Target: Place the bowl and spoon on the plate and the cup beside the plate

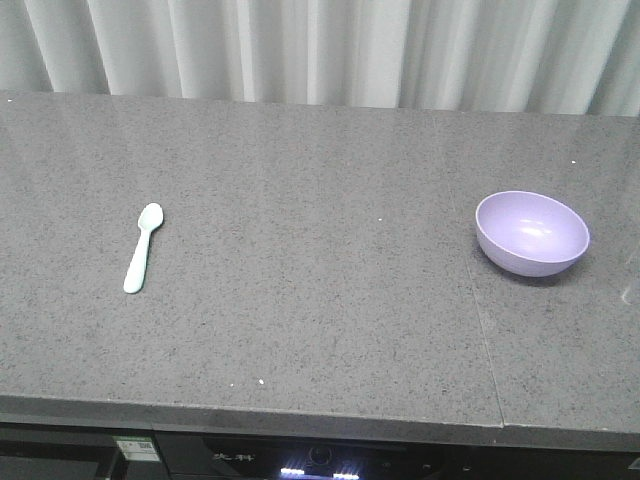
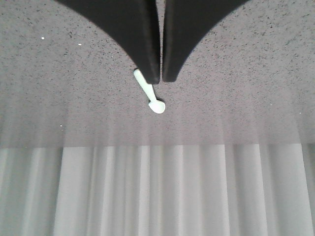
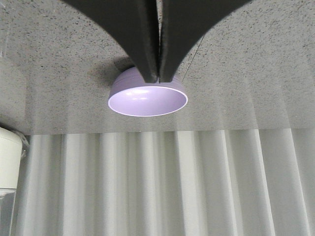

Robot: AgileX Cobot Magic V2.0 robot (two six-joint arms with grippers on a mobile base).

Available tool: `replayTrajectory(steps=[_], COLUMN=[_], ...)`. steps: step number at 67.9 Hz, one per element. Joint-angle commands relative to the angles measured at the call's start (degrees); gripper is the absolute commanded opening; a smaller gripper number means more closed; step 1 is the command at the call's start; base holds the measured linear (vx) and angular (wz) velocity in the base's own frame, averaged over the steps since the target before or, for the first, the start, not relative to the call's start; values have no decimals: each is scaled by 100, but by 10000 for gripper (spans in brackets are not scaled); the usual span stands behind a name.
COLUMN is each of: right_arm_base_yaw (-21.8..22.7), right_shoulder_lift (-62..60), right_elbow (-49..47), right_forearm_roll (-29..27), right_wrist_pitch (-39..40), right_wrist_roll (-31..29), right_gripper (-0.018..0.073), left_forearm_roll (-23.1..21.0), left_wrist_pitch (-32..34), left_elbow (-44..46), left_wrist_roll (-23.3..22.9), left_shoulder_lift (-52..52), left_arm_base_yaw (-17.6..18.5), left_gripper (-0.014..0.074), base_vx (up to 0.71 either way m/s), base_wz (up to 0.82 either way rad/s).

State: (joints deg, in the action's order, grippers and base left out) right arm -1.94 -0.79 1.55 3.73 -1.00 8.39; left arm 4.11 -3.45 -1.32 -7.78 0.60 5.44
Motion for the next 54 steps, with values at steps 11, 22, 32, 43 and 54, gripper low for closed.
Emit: replayTrajectory(steps=[11, 22, 32, 43, 54], right_arm_base_yaw=[34, 34, 34, 34, 34], right_shoulder_lift=[-34, -34, -34, -34, -34], right_elbow=[62, 62, 62, 62, 62], right_forearm_roll=[32, 32, 32, 32, 32], right_wrist_pitch=[419, 419, 419, 419, 419], right_wrist_roll=[-23, -23, -23, -23, -23], right_gripper=[-11, -11, -11, -11, -11], left_forearm_roll=[-48, -48, -48, -48, -48], left_wrist_pitch=[399, 399, 399, 399, 399], left_elbow=[103, 103, 103, 103, 103], left_wrist_roll=[-33, -33, -33, -33, -33], left_shoulder_lift=[85, 85, 85, 85, 85], left_arm_base_yaw=[-21, -21, -21, -21, -21], left_gripper=[-6, -6, -6, -6, -6], base_vx=[4, 3, 3, 4, 4], base_wz=[-3, -3, -2, -4, -5])
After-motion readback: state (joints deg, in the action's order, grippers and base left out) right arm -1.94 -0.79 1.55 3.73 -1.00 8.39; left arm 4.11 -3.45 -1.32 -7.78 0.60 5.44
